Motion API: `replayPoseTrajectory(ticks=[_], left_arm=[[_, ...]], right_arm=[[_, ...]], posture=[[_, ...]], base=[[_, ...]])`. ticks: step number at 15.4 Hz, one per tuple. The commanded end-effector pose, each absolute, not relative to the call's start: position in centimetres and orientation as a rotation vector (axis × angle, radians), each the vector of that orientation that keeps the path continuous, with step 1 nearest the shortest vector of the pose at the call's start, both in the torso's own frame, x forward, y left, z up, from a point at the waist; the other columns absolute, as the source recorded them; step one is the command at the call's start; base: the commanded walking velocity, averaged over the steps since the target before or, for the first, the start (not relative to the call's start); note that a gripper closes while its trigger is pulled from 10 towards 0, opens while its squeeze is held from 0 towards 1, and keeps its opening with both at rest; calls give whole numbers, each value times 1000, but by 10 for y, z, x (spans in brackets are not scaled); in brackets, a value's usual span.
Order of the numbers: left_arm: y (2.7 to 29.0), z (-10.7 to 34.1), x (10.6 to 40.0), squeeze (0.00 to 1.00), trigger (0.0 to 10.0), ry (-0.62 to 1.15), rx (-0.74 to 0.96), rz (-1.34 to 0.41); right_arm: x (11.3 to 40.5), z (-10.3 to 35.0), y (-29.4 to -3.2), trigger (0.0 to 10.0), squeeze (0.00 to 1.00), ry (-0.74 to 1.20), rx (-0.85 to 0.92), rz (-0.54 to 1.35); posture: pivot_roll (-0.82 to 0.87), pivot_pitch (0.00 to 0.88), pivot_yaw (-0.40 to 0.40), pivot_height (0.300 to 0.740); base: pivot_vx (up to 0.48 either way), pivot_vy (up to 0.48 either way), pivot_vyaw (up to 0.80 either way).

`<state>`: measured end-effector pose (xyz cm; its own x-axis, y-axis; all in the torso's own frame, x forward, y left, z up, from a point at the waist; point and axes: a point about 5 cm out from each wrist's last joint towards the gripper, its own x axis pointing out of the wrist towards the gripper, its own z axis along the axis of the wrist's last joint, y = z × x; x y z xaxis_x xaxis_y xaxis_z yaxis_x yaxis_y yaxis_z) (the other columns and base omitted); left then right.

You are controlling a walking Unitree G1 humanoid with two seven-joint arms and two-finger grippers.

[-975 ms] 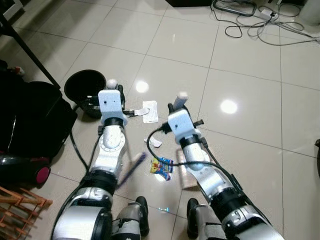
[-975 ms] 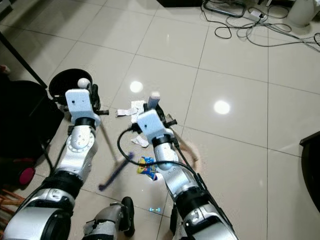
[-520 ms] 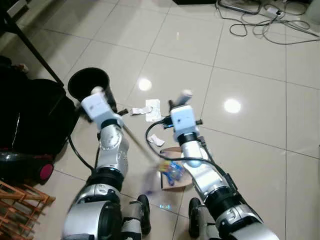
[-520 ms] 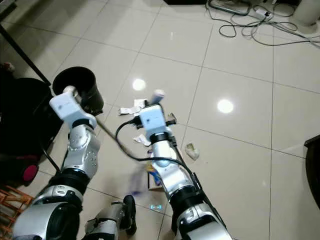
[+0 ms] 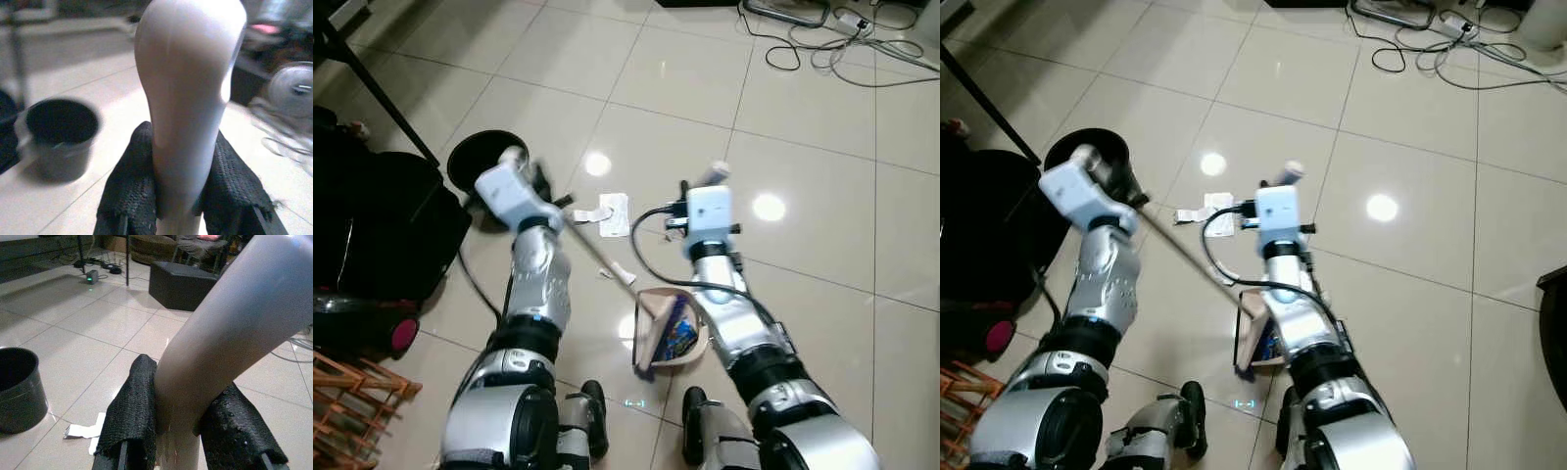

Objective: Sweep floor

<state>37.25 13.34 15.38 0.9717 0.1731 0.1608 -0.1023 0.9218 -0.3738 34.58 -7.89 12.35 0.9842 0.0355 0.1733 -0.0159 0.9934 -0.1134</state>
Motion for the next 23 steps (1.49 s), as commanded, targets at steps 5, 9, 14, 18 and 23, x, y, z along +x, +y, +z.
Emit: replayPoseTrajectory(ticks=[5, 9, 14, 18, 23], left_arm=[[141, 209, 385, 0, 10000, -327, -272, -54], [151, 227, 387, 0, 10000, -351, -212, -122], [186, 248, 393, 0, 10000, -376, -99, -69], [245, 267, 386, 0, 10000, -389, 96, 56], [262, 230, 367, 0, 10000, -254, 130, 37]], right_arm=[[337, 126, -118, 10000, 0, -172, -10, -1], [335, 133, -137, 10000, 0, -149, 33, -14], [335, 132, -150, 10000, 0, -99, 68, -39], [332, 155, -169, 10000, 0, -118, 93, -29], [321, 209, -185, 10000, 0, -170, 133, 8]], posture=[[56, 152, 33, 740], [59, 86, 44, 740], [73, 41, 43, 740], [73, 10, 54, 740], [48, 0, 64, 740]], base=[[0, 0, 0], [0, 0, 0], [0, 0, 0], [0, 0, 0], [0, 0, 0]])
